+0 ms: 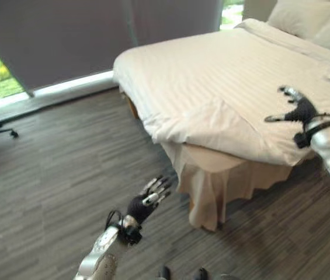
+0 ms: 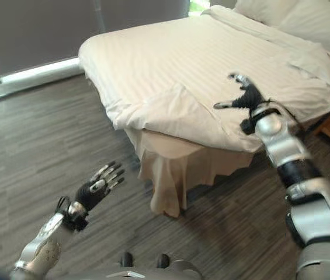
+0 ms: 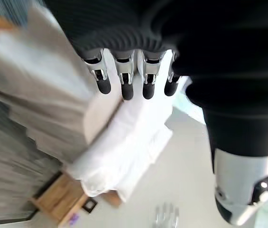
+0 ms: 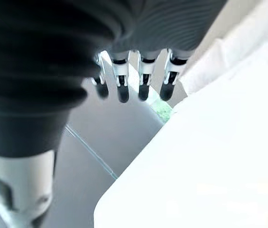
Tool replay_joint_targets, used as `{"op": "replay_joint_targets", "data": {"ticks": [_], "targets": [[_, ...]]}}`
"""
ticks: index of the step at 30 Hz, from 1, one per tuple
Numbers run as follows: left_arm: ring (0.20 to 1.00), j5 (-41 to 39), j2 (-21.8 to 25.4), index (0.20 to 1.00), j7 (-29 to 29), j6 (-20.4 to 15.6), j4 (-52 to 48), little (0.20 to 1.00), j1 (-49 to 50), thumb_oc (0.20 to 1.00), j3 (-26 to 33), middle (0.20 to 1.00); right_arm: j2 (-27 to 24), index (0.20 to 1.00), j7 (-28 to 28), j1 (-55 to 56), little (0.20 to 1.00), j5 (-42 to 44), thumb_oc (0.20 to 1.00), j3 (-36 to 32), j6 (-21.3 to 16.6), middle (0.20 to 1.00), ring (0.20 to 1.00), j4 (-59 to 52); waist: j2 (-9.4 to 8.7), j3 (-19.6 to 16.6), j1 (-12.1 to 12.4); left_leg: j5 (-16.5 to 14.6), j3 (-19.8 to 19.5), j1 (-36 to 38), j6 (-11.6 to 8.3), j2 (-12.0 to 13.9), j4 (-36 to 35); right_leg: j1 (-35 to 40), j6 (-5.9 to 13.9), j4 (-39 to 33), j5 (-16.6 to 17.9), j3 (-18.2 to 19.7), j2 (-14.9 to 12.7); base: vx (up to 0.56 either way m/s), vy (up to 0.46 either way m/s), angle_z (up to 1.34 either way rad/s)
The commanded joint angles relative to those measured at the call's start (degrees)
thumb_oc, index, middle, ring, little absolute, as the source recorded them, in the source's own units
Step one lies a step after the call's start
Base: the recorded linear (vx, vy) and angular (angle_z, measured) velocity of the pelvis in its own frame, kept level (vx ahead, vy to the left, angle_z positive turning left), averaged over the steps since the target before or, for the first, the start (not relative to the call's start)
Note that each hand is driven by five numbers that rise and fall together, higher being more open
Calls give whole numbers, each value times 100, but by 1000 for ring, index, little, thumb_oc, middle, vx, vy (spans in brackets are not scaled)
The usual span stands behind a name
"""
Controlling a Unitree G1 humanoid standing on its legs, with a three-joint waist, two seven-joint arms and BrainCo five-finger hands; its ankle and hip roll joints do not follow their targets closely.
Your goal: Making the bed.
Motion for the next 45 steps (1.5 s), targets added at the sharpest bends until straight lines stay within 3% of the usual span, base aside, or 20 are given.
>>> {"op": "replay_joint_targets", "data": {"ticks": [1, 6, 11, 15, 21, 25, 26, 32, 35, 36, 38, 43, 44, 45], "targets": [[1000, -281, 429, 1000, -97, -170, -213, 1000, 190, 1000, 33, 1000, -84, 1000, -148, -1200, 1000, -527, 1000, 401, -59, 1000, 1000, 933, -162, -236, 325, 218, 0, 93, -119, -128, -37, 332, 1143, -535, 845, -70, -887, 41, 73, -5], [1000, -356, 406, 1000, -89, -138, -74, 1000, 251, 1000, 182, 1000, 41, 1000, -132, -2235, 1000, -1074, 1000, 1102, 48, 1000, 1000, 1922, -253, -178, 521, 217, -148, -124, -113, -190, -37, 209, 1186, -535, 869, -170, -926, 9, 60, 22], [1000, -536, 340, 1000, 25, -171, 493, 1000, 88, 1000, 424, 1000, 134, 1000, -277, -3395, 1000, -1413, 1000, 1722, 190, 1000, 1000, 2883, -264, 55, 744, 430, -476, -976, -193, -273, -37, -470, 1224, -535, 968, -333, -954, -112, 33, 25], [1000, -632, 287, 1000, -40, -10, 940, 1000, 129, 1000, 605, 1000, 31, 1000, -357, -4070, 1000, -1743, 1000, 2209, 314, 1000, 1000, 3381, -179, 282, 888, 559, -676, -1553, -258, -352, -37, -961, 1241, -535, 1061, -430, -974, -60, 36, 30], [1000, -881, -362, 1000, 13, 289, 1787, 1000, 696, 1000, 957, 1000, -477, 1000, -460, -4715, 1000, -2174, 1000, 2717, 520, 1000, 1000, 3966, 25, 603, 1185, 740, -899, -2212, -356, -454, -37, -1484, 1290, -535, 1115, -626, -1019, -23, -7, 25], [1000, -997, -766, 1000, 177, 436, 2606, 1000, 944, 1000, 1086, 1000, -883, 1000, -700, -5494, 1000, -2455, 1000, 3367, 725, 1000, 1000, 4152, 239, 917, 1378, 922, -1091, -2909, -429, -509, -37, -2105, 1297, -535, 1187, -686, -1001, -67, -69, 20], [1000, -1022, -945, 1000, 289, 499, 2984, 1000, 976, 1000, 1200, 1000, -1000, 1000, -584, -5855, 1000, -2946, 1000, 3997, 776, 1000, 1000, 4230, 249, 1003, 1427, 1001, -1140, -3203, -480, -519, -37, -2394, 1295, -535, 1246, -679, -956, -22, -77, -1], [1000, -820, -1422, 1000, 369, 610, 4067, 1000, 831, 1000, 1038, 1000, -1075, 1000, -785, -7012, 1000, -3635, 1000, 5168, 1102, 1000, 1000, 4475, 192, 1084, 1311, 1109, -1126, -3740, -551, -470, -37, -2944, 1314, -535, 1316, -535, -802, 11, -29, -5], [1000, -846, -1365, 1000, 410, 620, 4266, 1000, 768, 1000, 1190, 1000, -1407, 1000, -732, -7004, 1000, -4101, 1000, 5266, 1315, 1000, 1000, 4575, -154, 1032, 1148, 1160, -1125, -3901, -587, -429, -37, -3110, 1313, -535, 1315, -464, -726, 49, -44, -2], [1000, -846, -1365, 1000, 410, 620, 4267, 1000, 767, 1000, 1190, 1000, -1408, 1000, -731, -7004, 1000, -4101, 1000, 5266, 1315, 1000, 1000, 4575, -155, 1030, 1149, 1160, -1124, -3903, -587, -429, -37, -3113, 1313, -535, 1315, -463, -726, 111, -59, 2], [1000, -918, -1330, 1000, 450, 593, 4218, 1000, 707, 1000, 1249, 1000, -1572, 1000, -675, -6925, 1000, -4247, 1000, 5266, 1431, 1000, 1000, 4699, -345, 949, 1047, 1019, -1145, -3868, -632, -403, -37, -3112, 1350, -535, 1184, -418, -698, 116, -66, -3], [1000, -1002, -1431, 1000, 507, 570, 4075, 1000, 669, 1000, 1173, 1000, -1791, 1000, -559, -6884, 1000, -4048, 1000, 5266, 1516, 1000, 1000, 4773, -302, 938, 1062, 1042, -1190, -3881, -637, -415, -37, -3119, 1357, -535, 1166, -437, -704, 15, -19, -5], [1000, -1031, -1509, 1000, 565, 514, 4032, 1000, 612, 1000, 1120, 1000, -1849, 1000, -533, -6921, 1000, -3721, 1000, 5266, 1442, 1000, 1000, 4674, -203, 982, 1075, 1211, -1181, -3958, -597, -446, -37, -3197, 1326, -535, 1294, -491, -724, -54, 15, -5], [1000, -1109, -1712, 1000, 660, 419, 3995, 1000, 428, 1000, 940, 1000, -1751, 1000, -543, -7222, 1000, -2547, 1000, 5235, 1248, 1000, 1000, 4541, 27, 1077, 1137, 1205, -1169, -3997, -596, -451, -37, -3256, 1320, -535, 1309, -478, -722, -60, 21, -7]]}}
